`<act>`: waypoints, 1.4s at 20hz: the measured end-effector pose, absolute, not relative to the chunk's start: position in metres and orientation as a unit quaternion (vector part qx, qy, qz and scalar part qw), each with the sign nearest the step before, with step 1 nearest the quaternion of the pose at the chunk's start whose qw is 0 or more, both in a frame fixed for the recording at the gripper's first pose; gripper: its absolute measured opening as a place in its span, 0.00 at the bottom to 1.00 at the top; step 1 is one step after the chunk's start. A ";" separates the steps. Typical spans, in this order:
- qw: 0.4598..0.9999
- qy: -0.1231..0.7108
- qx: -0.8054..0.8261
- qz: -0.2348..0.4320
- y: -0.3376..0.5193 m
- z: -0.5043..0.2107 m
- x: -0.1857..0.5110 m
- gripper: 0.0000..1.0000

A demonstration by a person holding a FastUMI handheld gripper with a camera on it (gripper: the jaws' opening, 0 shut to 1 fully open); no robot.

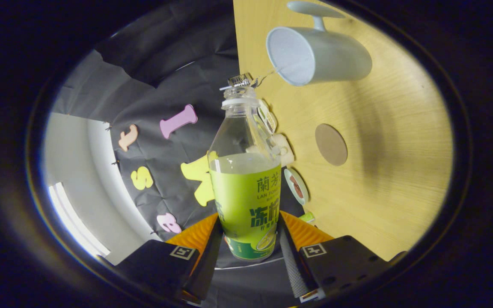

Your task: Take the bottle from table, then pour the juice into the cup, finally place the bottle on the coaster

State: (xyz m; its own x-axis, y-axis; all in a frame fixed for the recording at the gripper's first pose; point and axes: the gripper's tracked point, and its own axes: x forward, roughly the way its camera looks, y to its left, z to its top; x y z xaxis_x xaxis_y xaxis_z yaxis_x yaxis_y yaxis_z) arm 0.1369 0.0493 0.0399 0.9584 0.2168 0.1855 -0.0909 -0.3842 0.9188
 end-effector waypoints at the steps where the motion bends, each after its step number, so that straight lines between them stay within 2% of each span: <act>1: 0.551 0.040 0.822 0.139 0.049 0.041 0.138 0.75; 24: 0.441 -0.006 0.883 0.163 0.044 0.062 0.137 0.75; 28: 0.435 -0.005 0.885 0.164 0.043 0.067 0.136 0.75</act>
State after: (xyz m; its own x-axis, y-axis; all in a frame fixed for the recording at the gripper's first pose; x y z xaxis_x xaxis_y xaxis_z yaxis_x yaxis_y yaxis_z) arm 0.1361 0.0428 0.0668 0.9462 0.1334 0.2948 -0.1518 -0.6217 0.7684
